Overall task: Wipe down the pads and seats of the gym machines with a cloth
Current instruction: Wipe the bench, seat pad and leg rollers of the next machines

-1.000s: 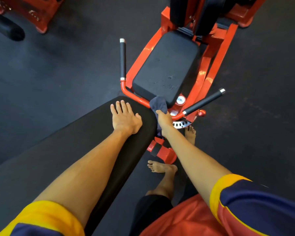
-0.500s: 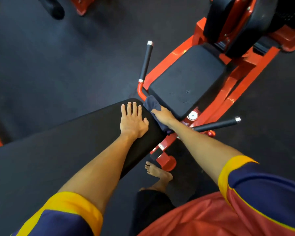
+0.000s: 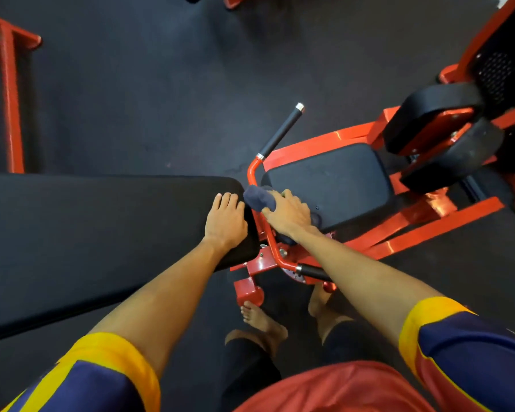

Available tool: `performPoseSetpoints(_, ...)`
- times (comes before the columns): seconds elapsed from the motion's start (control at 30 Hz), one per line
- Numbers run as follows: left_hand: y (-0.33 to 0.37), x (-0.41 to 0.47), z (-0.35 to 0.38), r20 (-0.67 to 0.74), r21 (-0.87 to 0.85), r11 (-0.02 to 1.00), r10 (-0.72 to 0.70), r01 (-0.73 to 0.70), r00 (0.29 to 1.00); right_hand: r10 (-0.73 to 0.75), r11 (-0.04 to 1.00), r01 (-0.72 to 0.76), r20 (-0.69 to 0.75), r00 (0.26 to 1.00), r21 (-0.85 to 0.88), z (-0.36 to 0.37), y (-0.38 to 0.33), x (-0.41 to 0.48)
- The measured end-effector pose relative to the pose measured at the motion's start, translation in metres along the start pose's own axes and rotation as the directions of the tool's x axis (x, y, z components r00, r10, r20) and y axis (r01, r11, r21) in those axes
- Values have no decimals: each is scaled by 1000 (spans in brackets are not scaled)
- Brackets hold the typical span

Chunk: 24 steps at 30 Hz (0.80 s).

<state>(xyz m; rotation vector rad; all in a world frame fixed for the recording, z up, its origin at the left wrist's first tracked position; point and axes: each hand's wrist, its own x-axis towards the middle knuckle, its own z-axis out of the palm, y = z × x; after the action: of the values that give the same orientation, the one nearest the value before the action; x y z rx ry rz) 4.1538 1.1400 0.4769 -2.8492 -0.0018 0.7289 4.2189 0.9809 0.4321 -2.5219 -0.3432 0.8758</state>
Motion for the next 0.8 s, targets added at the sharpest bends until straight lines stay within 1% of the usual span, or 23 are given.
performPoseSetpoints(0.07, 7, 11, 7, -10, 13, 1000, 21, -21, 1000, -104, 980, 80, -128, 986, -183, 2, 10, 9)
performPoseSetpoints(0.1, 10, 19, 13, -10, 23, 999, 33, -33, 999, -159, 956, 115, -145, 977, -271, 7, 18, 16)
performPoseSetpoints(0.17, 12, 32, 23, 2, 67, 997, 43, -43, 999, -242, 893, 189, -81, 967, -409, 16, 33, 25)
performPoseSetpoints(0.23, 12, 45, 34, 11, 143, 990, -1, 0, 1000, -321, 822, 277, -3, 947, -498, 31, 55, 36)
performPoseSetpoints(0.3, 10, 54, 43, -2, 215, 975, -64, 63, 998, -425, 723, 382, 65, 903, -575, 46, 76, 44)
performPoseSetpoints(0.37, 12, 58, 54, -13, 259, 961, -98, 98, 995, -518, 633, 477, 124, 846, -610, 57, 90, 56)
performPoseSetpoints(0.43, 13, 63, 61, -27, 286, 953, -100, 104, 995, -570, 583, 503, 120, 813, -638, 58, 83, 78)
performPoseSetpoints(0.5, 14, 67, 61, -31, 281, 954, -96, 101, 995, -559, 593, 485, 105, 823, -643, 55, 62, 102)
performPoseSetpoints(0.57, 13, 69, 63, -40, 273, 956, -103, 110, 994, -513, 602, 458, 122, 850, -654, 55, 46, 117)
performPoseSetpoints(0.6, 13, 71, 62, -39, 274, 956, -102, 109, 994, -507, 606, 462, 133, 851, -647, 56, 46, 117)
performPoseSetpoints(0.63, 13, 69, 60, -26, 271, 957, -99, 103, 995, -528, 597, 494, 154, 835, -633, 56, 50, 112)
performPoseSetpoints(0.7, 14, 65, 58, 0, 282, 955, -98, 94, 995, -602, 549, 585, 203, 772, -597, 59, 68, 87)
performPoseSetpoints(0.8, 13, 64, 54, -21, 283, 954, -100, 102, 995, -653, 490, 661, 264, 710, -568, 58, 95, 49)
